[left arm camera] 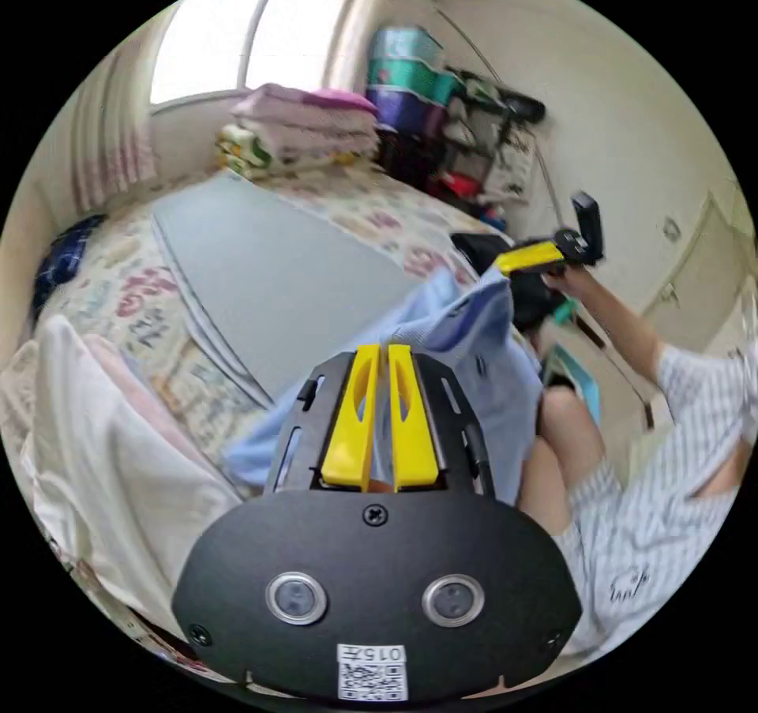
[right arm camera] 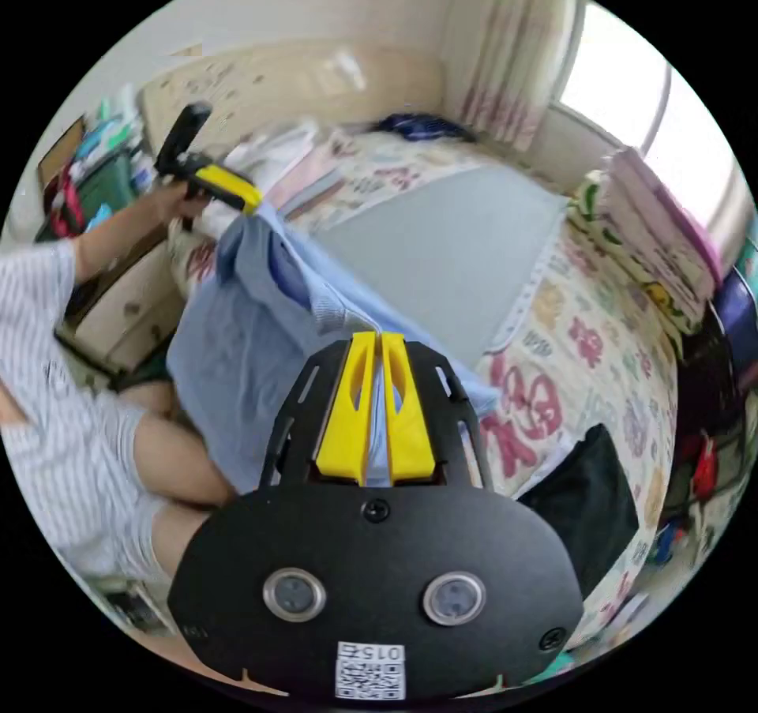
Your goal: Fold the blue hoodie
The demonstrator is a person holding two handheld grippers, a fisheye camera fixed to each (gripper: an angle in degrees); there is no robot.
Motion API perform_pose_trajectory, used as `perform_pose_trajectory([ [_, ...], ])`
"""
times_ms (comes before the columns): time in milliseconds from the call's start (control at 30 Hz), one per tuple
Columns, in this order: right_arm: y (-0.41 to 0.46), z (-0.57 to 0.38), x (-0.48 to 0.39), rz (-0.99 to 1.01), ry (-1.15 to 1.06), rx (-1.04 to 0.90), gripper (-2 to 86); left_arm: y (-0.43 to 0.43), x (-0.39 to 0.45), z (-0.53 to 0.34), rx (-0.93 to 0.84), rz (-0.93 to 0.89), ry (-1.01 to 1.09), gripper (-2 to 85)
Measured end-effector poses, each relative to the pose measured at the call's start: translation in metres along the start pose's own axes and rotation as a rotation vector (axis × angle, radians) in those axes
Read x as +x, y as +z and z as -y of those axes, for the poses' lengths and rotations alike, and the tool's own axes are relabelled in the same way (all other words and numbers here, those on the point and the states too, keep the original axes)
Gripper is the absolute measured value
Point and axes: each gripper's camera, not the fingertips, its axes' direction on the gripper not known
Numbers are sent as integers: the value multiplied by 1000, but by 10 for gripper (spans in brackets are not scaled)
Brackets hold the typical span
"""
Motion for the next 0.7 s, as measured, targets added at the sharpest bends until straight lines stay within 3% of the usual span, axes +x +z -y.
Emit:
perform_pose_trajectory([
  [67,-47,72,47,8,296,312,23,-46,-37,73,272,245,-232,45],
  [133,-67,95,58,138,390,469,41,-70,-34,92,404,340,-335,50],
  [200,-70,101,44,302,333,504,59,-82,-15,83,490,238,-281,59],
  [300,-36,72,-5,297,224,332,92,-68,26,24,457,54,-113,61],
  [433,48,-15,-30,263,382,-14,104,-13,60,-99,246,-47,-88,65],
  [567,51,-48,-22,241,477,-45,105,22,90,-189,161,-160,-205,67],
  [700,72,-41,-3,319,477,-135,112,41,137,-203,111,-201,-183,72],
])
